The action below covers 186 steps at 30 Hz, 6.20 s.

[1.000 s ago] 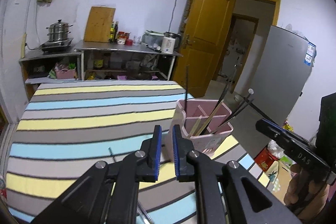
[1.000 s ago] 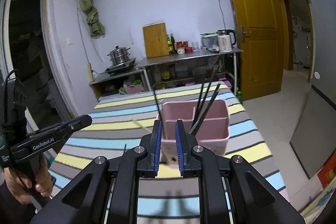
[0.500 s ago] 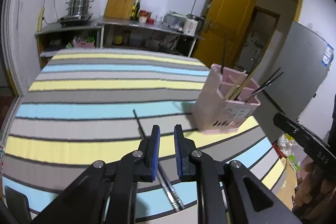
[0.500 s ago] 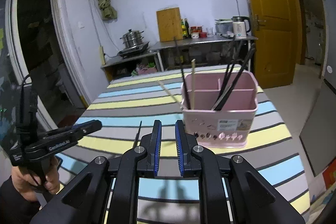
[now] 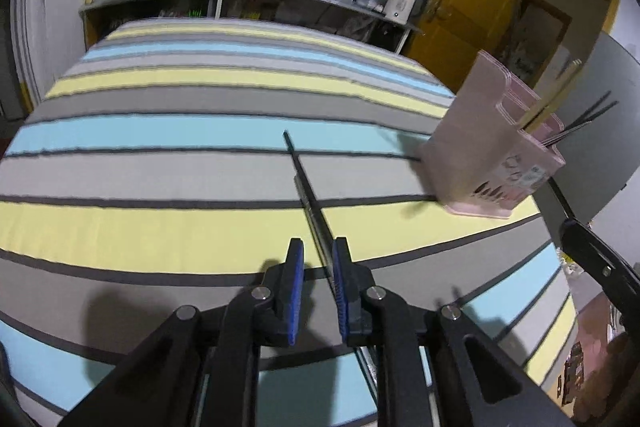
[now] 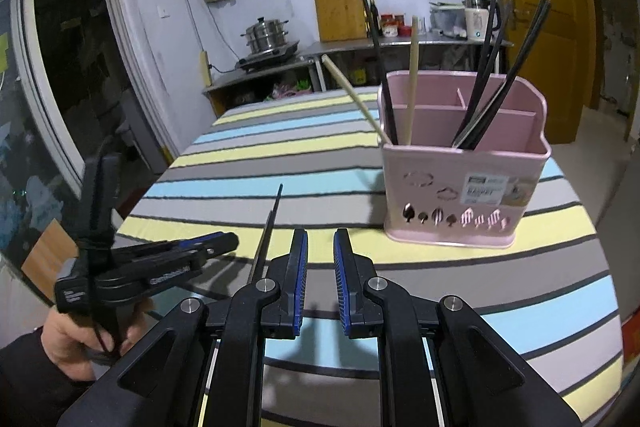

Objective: Organize utensils
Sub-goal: 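Move both open tools back down toward the last chopsticks on the table, then close the left tool on a thin metal stick while the right tool grasps a black chopstick, then lift both held sticks up and carry them over the pink holder, then lower both sticks into the pink holder while opening both tools to release them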

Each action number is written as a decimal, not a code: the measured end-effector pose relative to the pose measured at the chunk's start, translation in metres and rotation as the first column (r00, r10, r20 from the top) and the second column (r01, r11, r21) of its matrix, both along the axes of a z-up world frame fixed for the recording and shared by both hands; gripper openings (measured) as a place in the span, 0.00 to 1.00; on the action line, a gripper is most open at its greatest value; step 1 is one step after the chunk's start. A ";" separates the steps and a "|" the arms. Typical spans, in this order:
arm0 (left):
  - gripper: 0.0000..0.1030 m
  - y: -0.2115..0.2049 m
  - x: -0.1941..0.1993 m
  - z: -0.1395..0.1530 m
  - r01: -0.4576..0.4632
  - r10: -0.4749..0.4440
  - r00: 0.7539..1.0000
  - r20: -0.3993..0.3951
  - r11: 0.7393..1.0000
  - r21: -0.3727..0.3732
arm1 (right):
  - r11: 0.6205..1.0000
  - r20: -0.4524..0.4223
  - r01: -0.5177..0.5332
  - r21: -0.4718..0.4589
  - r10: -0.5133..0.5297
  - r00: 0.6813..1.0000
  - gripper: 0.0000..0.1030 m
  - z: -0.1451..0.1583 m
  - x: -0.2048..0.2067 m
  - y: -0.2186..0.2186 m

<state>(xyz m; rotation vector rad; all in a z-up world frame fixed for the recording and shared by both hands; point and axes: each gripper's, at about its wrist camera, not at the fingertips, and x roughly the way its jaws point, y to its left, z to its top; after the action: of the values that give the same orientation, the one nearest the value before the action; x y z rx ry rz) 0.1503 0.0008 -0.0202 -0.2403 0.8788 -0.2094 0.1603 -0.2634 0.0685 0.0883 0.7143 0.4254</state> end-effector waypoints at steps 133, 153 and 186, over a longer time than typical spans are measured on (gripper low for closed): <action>0.05 0.054 -0.005 0.114 0.020 -0.027 0.987 0.158 0.999 0.043 | 0.998 0.063 0.009 0.056 -0.012 0.998 0.05 0.074 0.028 -0.010; 0.05 -0.015 0.009 0.189 0.185 -0.179 0.952 0.248 0.983 0.003 | 0.986 0.137 0.134 0.102 -0.147 0.980 0.05 0.123 0.017 -0.068; 0.05 -0.085 0.079 0.181 0.347 -0.327 0.913 0.245 0.937 -0.042 | 0.978 0.173 0.195 0.072 -0.205 0.963 0.05 0.127 0.083 -0.068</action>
<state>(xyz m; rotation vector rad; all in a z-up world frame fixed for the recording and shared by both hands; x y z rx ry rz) 0.2288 -0.0845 0.1607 -0.1367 0.6716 -0.5876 0.2434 -0.3313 0.1960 0.1698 0.5098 0.2545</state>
